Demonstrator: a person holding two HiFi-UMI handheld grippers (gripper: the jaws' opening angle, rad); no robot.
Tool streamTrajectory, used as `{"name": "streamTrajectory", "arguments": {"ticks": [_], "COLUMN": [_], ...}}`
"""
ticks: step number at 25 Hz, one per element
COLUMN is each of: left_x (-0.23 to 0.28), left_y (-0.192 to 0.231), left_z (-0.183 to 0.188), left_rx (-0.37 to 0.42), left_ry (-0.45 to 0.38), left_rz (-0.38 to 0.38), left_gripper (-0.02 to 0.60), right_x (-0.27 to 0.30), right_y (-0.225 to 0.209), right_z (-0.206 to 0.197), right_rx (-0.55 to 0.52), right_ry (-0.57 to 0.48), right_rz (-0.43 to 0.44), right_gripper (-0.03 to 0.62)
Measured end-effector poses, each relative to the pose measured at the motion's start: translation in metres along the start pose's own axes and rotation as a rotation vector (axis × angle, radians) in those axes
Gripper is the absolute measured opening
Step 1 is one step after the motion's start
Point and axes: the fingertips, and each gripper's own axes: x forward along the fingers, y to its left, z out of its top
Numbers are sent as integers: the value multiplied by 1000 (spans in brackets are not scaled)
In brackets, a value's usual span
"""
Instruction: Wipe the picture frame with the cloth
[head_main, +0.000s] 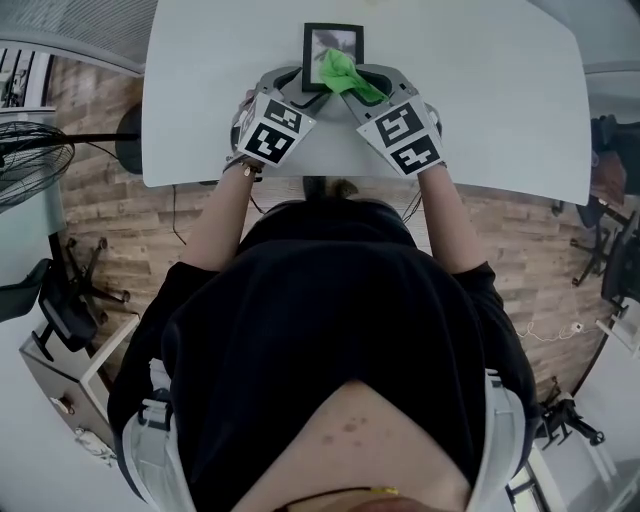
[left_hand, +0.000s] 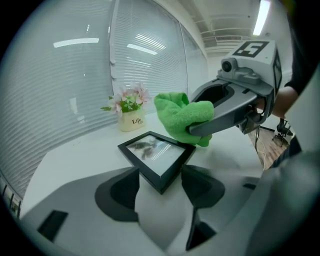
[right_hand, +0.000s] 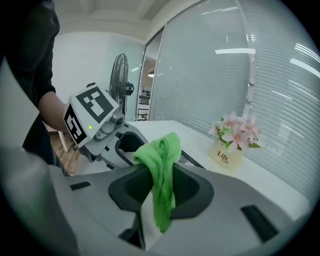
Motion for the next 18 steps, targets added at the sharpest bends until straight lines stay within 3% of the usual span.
{"name": "streamTrajectory", "arguments": {"ticks": [5,10,18], "left_x": [-19,-47,-88], "left_y": [0,-9,-15], "left_z": [16,57,108], "left_rx": [-84,-101,-116], "left_ry": [-129,-296,-478], "left_rz": [33,66,112], "left_gripper": [261,247,218], "right_x": [-20,-50,-96], "right_y": [-10,-22,-48], "right_z": [10,33,68], "right_rx": [71,108,195], "right_ry": [-83,-242,-477], "right_rz": [-23,-80,-149], "right_gripper": [98,98,98]}}
